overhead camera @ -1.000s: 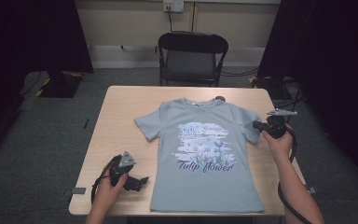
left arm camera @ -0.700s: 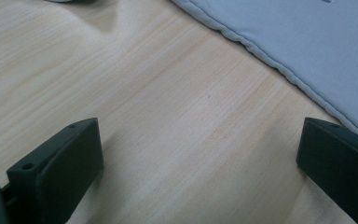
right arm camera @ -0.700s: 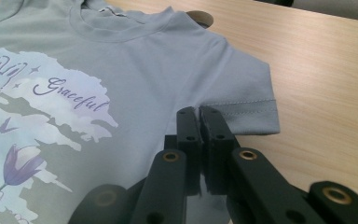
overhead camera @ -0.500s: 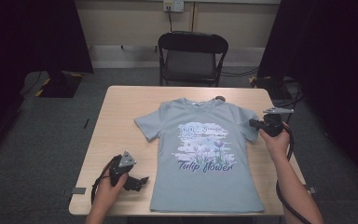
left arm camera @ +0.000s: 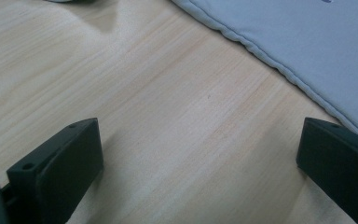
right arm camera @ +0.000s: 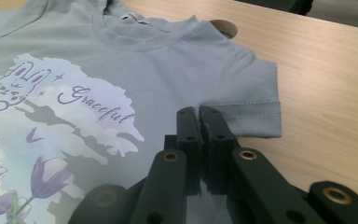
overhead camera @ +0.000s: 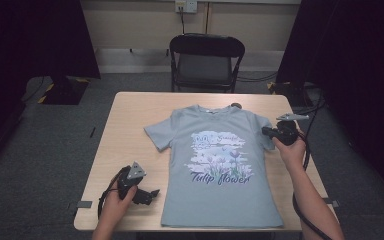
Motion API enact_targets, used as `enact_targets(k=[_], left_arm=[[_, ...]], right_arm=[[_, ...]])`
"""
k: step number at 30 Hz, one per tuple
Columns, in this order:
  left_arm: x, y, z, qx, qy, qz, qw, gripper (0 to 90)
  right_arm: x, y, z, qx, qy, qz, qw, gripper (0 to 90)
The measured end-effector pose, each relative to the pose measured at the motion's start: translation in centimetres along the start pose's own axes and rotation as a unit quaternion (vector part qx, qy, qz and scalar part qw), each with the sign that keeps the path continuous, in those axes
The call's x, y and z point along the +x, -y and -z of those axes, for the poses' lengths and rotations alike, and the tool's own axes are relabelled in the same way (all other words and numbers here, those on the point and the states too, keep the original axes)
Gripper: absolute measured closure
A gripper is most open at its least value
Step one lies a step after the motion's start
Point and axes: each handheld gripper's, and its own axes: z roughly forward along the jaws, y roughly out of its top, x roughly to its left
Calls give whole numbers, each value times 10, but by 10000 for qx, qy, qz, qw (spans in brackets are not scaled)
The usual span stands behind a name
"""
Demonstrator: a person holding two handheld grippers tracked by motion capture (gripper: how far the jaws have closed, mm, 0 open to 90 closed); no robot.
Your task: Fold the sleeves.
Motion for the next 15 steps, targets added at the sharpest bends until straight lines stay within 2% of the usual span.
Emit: enact_targets(k=[12,15], left_arm=[[0,0,0,-1,0,1,10000,0],[0,0,0,1,0,1,10000,0]], right_arm=[[10,-6,-4,1,-146,26,9999,871],[16,-8,-8,39,-168,96,9998,871]])
